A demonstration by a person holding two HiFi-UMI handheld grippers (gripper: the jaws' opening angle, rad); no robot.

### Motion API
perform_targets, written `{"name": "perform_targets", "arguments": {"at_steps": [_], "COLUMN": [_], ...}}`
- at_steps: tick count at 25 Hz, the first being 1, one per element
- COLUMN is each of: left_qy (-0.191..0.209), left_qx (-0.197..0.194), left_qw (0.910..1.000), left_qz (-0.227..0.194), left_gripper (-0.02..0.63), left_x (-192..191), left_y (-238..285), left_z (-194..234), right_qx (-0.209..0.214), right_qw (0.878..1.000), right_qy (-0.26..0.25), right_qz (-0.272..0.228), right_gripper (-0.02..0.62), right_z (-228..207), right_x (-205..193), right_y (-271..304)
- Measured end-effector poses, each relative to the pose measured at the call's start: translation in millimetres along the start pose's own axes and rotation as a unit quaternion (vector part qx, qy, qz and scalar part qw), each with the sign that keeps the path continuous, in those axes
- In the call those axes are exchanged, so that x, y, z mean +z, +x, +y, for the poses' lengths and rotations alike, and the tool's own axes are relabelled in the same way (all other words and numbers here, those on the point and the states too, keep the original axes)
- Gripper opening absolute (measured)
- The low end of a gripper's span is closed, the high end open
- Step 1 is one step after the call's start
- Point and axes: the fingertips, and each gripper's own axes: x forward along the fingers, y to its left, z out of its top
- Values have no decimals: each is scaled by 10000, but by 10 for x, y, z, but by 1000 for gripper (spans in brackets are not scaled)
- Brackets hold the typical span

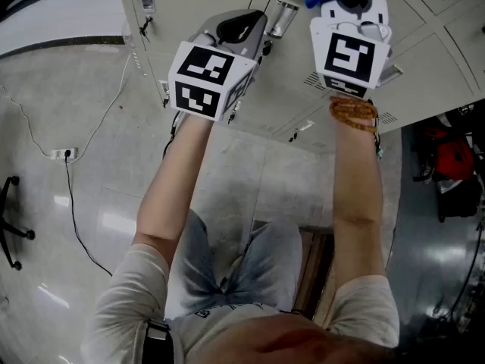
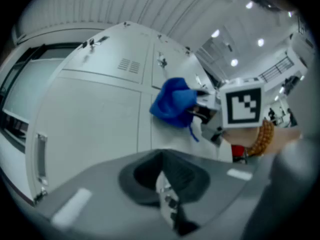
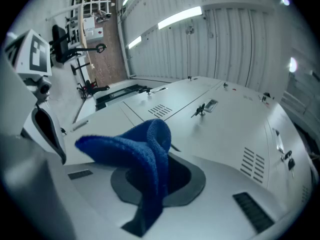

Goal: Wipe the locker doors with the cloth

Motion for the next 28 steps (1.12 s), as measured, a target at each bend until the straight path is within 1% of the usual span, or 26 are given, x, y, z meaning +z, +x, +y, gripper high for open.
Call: {"name": "perform_targets", "arguments": {"at_steps": [2,4,7,9,15,18,21,25,28], "left_qy": [59,43,-6,-49,-305,-445,-577,-528,-530], "left_qx": [-34,-51,-58,-90,-190,-171,-110,-47,-32], "left_qw": [10000,10000,10000,9999,9990,9985,9978,9979,9973], "left_qz": [35,12,-24,7,257,285,304,368,515], "left_gripper": [2,2,2,2,2,2,2,2,2], "left_x": [58,98,60,-39,-526,-749,-948,-1191,-1397], "left_y": [51,74,67,65,51,29,-25,-53,-54], "left_z": [39,60,39,0,-186,-236,-261,-269,-287], "right_qx": [-266,-427,-514,-469,-282,-247,-134,43,180], "right_qw": [9987,9955,9885,9855,9829,9837,9845,9851,9858], "right_qy": [-421,-828,-1412,-1618,-1779,-1707,-1619,-1502,-1354], "right_qz": [75,147,161,184,389,512,663,841,977], "right_gripper": [29,29,29,29,29,29,28,29,28], "right_z": [-126,-179,-78,43,346,490,729,1058,1280], "right_x": [48,91,89,-15,-503,-750,-1004,-1307,-1500], "right_y": [168,283,283,211,-128,-286,-454,-634,-764]}}
